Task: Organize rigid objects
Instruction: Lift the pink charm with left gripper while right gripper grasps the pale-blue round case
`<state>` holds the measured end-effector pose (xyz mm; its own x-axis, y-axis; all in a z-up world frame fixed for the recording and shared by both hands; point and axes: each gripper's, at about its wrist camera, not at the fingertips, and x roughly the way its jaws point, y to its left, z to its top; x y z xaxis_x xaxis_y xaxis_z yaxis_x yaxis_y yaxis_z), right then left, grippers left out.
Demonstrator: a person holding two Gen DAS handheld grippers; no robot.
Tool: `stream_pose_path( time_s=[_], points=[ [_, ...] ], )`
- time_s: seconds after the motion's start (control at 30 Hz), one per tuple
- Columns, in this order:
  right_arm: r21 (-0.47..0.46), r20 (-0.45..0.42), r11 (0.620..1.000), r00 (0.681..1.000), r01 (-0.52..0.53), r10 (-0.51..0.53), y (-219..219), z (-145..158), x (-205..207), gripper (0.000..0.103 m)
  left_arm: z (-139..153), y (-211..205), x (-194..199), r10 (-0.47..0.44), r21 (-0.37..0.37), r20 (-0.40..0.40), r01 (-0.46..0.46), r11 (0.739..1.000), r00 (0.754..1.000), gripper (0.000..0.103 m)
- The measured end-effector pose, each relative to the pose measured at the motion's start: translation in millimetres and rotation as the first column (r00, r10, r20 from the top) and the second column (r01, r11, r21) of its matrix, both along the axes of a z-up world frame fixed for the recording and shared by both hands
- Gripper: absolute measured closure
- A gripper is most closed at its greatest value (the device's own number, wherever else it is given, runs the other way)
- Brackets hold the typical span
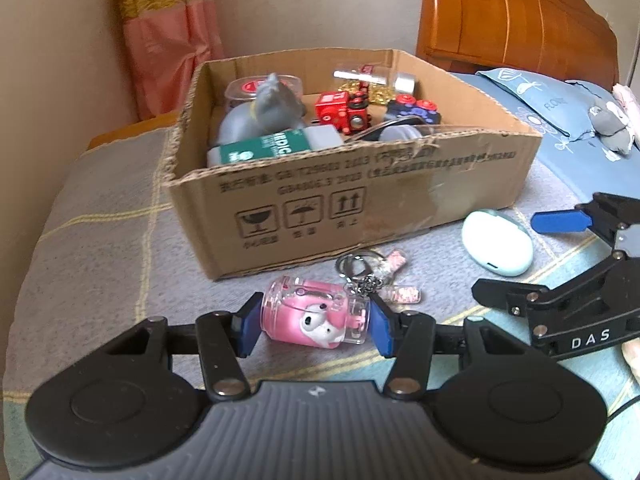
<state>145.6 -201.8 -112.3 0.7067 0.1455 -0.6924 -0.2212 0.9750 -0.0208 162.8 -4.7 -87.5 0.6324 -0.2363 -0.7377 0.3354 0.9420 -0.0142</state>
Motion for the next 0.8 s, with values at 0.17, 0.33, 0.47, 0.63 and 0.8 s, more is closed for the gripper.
stream_pose_path(
  time_s=[0.17, 0.33, 0.47, 0.63, 0.8],
  points=[
    [-0.004, -0.015, 0.995, 0.995, -0.095, 0.095, 11, 1, 10, 0.0, 0, 4, 0, 0.003, -0.001, -0.003, -0.003, 1.0, 1.0, 0.05],
    [-0.009, -0.028, 0.985, 0.984, -0.174, 0.173, 17, 5, 15, 0.006, 0, 3, 2, -0.004, 0.003, -0.004, 0.004, 1.0, 1.0, 0.05],
    [-0.018, -0.04, 0.976, 0.976, -0.217, 0.216, 17, 10, 16, 0.018, 0, 4, 3, -0.013, 0.004, -0.006, 0.013, 1.0, 1.0, 0.049],
    [-0.021, -0.05, 0.972, 0.972, -0.232, 0.231, 11, 15, 17, 0.033, 0, 5, 5, -0.033, 0.005, -0.009, 0.033, 0.999, 0.999, 0.049],
    [-0.029, -0.052, 0.974, 0.973, -0.227, 0.225, 7, 17, 16, 0.045, 1, 5, 6, -0.062, 0.012, -0.012, 0.062, 0.998, 0.998, 0.051]
  ],
)
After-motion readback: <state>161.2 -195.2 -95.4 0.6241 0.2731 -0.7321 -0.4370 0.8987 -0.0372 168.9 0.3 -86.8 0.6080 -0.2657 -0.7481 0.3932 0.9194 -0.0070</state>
